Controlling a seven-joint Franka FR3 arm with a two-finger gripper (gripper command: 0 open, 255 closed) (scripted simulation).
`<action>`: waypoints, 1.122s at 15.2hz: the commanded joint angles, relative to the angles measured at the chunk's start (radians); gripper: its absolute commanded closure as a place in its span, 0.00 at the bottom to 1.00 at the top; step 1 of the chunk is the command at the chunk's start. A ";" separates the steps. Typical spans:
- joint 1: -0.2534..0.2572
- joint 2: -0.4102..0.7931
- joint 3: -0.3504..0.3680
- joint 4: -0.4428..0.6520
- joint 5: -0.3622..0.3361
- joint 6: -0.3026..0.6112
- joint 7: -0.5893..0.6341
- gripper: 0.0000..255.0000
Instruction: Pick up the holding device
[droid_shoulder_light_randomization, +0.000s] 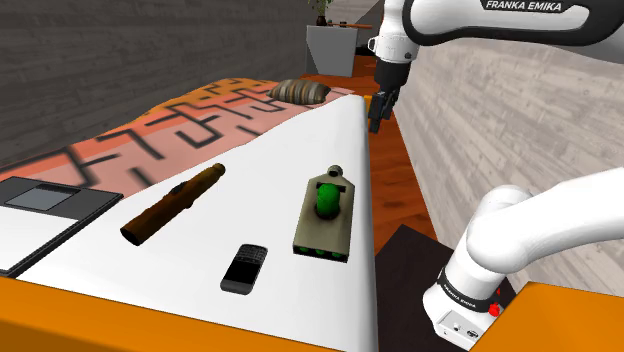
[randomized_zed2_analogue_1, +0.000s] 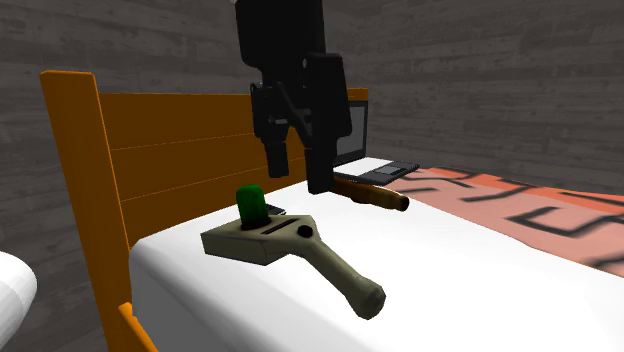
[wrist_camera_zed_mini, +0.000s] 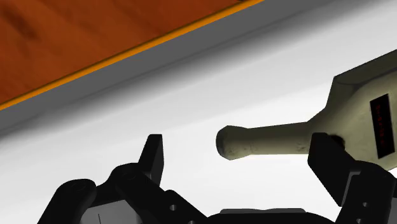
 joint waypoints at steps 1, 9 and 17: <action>0.000 0.000 0.000 0.000 0.000 0.000 0.000 0.00; 0.032 -0.061 0.208 -0.089 0.116 0.074 0.292 0.00; 0.034 -0.004 0.444 -0.072 0.207 0.169 0.591 0.00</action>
